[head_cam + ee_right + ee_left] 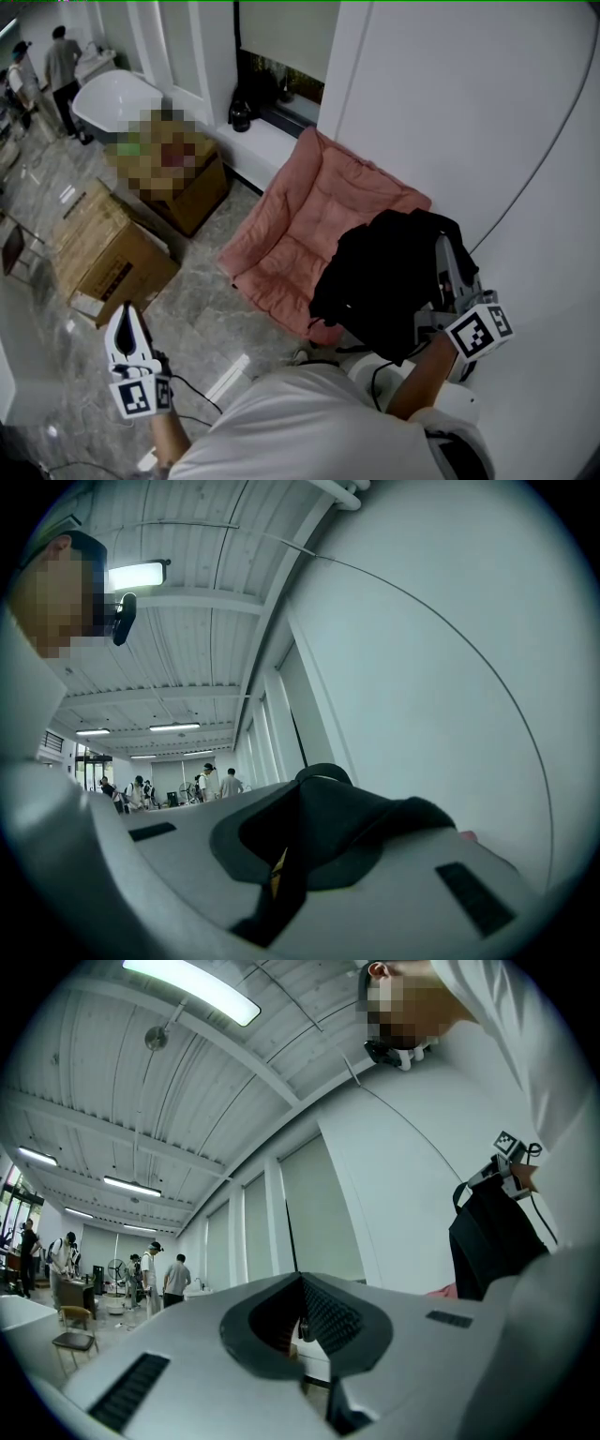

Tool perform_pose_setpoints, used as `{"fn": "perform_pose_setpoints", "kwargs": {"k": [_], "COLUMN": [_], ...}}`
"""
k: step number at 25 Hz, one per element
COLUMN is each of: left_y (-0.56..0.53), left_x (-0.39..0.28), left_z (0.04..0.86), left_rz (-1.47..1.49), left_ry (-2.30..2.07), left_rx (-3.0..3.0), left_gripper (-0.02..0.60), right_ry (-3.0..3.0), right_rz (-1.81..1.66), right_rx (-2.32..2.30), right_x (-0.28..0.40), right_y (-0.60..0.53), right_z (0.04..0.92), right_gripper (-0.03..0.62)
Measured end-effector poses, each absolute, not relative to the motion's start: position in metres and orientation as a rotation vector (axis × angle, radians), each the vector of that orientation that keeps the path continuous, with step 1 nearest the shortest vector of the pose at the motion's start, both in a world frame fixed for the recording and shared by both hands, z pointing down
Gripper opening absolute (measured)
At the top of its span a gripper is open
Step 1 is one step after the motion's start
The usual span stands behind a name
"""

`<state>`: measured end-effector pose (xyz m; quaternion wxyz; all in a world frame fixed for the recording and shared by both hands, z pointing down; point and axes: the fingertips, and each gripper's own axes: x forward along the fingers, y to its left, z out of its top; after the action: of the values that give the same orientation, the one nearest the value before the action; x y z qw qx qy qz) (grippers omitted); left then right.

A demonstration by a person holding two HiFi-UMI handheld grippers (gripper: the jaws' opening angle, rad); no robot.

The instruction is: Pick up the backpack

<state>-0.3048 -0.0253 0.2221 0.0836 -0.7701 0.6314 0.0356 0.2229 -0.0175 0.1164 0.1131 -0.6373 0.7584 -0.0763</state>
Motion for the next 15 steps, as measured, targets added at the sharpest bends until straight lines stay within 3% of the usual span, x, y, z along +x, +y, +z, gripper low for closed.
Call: {"fn": "perform_pose_setpoints", "kwargs": {"k": [15], "left_y": [-0.015], "left_x": [-0.302], "left_z": [0.230], "left_rz": [0.095], "left_ry": [1.922], "left_rx": [-2.301], "left_gripper": [0.015], "right_ry": [2.309], "right_rz": [-0.271], "right_rx": [-1.787], "right_x": [0.213], "right_y": [-0.032], "right_z": [0.126], "right_gripper": [0.029]}}
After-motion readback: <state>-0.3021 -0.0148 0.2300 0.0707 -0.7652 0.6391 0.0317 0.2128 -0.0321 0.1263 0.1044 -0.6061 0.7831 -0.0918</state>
